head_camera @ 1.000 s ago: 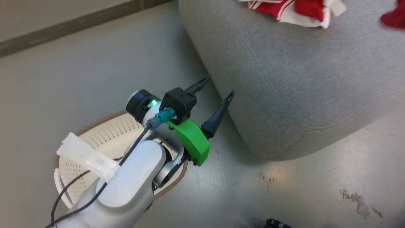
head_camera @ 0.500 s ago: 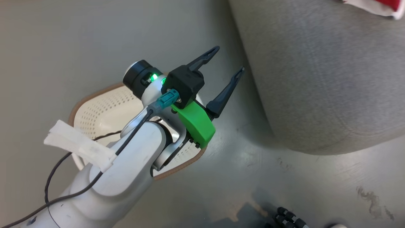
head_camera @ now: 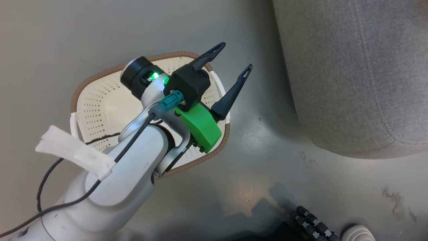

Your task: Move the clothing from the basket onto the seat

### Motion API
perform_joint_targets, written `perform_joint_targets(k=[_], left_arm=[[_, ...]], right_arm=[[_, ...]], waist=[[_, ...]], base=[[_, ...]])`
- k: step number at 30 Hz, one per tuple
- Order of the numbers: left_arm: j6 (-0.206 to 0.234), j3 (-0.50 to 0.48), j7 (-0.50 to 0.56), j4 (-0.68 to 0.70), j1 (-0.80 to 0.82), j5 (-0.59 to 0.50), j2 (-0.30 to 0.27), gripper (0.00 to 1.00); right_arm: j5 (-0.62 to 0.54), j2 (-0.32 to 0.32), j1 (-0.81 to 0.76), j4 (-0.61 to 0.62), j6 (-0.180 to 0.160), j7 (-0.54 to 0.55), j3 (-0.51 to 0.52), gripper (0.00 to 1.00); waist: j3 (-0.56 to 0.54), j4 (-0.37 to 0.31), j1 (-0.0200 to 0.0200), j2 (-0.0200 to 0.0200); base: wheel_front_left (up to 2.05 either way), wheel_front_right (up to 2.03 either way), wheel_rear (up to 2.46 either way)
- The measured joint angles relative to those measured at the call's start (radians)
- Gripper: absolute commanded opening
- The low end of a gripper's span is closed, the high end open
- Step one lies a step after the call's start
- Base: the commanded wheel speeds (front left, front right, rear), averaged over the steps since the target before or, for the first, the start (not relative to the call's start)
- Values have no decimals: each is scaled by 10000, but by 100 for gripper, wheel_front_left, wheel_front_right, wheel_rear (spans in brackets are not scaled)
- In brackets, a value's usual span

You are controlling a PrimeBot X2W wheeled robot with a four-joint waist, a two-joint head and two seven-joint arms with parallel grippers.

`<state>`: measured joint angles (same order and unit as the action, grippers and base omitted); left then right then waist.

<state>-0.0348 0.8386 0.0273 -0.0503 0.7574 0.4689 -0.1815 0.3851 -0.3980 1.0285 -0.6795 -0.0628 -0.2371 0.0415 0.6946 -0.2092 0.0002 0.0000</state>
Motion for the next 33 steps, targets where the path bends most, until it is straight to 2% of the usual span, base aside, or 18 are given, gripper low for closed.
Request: perform_joint_targets(k=[4,10,11,12,13,23,33], left_arm=[[0,-4,0,21,8,0,-25,100],[0,-73,0,44,8,0,-196,100],[0,-84,-2,40,8,0,-232,100],[0,-84,-6,40,7,0,-240,100],[0,-94,-8,40,7,2,-244,100],[31,-297,-19,12,-23,19,-546,100],[84,-571,-238,-90,-375,167,-788,100]], right_arm=[[0,38,-310,-637,-10,-12,48,0],[0,314,-331,-924,67,-98,-73,0],[-2,347,-331,-961,130,-102,-107,19],[-2,359,-331,-1009,196,-104,-136,66],[-2,378,-332,-1053,259,-119,-150,100],[-21,1057,-824,-1070,855,-148,-332,100],[-353,1528,-2139,174,1246,-148,-244,100]], waist=[[94,-65,-1,0],[117,-192,-1,0],[112,-229,-1,0],[100,-262,-1,0],[82,-296,-1,0],[-142,-892,-1,0],[-568,-1791,-2,0]], base=[[0,0,0],[0,0,0],[0,0,0],[0,0,0],[0,0,0],[0,0,0],[0,0,0]])
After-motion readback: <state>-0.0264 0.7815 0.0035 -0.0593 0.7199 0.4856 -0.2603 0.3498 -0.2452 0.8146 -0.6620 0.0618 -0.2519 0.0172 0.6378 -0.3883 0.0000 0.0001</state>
